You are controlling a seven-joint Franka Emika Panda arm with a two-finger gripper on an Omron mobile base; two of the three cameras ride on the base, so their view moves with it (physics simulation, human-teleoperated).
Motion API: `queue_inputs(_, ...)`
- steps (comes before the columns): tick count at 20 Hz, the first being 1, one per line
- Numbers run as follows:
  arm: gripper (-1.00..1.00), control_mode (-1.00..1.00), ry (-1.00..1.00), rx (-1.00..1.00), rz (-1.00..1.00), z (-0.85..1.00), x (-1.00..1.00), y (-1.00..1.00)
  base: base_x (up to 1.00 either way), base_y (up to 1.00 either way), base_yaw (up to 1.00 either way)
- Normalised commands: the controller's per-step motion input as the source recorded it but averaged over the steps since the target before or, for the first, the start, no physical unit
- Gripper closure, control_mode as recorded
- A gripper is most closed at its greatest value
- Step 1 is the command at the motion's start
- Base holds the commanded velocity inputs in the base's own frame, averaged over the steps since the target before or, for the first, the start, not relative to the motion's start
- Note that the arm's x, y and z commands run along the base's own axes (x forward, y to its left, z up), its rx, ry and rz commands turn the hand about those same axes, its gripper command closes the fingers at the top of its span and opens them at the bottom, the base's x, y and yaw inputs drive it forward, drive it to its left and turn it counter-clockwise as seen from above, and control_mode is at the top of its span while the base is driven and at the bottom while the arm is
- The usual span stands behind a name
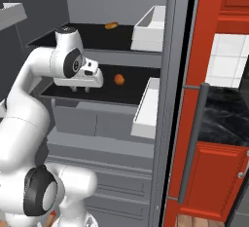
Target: Pick the tangerine and mango from the fridge and place them on the plate next to the blender to make a fruit smoothie.
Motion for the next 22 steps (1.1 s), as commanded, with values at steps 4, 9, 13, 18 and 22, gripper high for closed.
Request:
queue_inputs(4, -1.00, -1.00, -0.11, 0.06, -0.04, 0.06, 0.00, 0.02, 0.00, 0.00, 0.00)
queue_inputs(9, -1.00, -1.00, -0.26, 0.00, -0.08, 0.26, 0.01, -0.42, 0.00, 0.00, 0.00)
queue_inputs(13, -1.00, -1.00, -0.03, -0.01, -0.19, 0.04, 0.23, -0.24, 0.00, 0.00, 0.00)
queue_inputs(18, -1.00, -1.00, 0.00, -0.08, -0.05, -0.07, 0.10, 0.00, 0.00, 0.00, 0.00)
queue_inputs(22, -1.00, -1.00, 0.00, -0.10, 0.00, -0.55, 0.42, 0.00, 0.00, 0.00, 0.00)
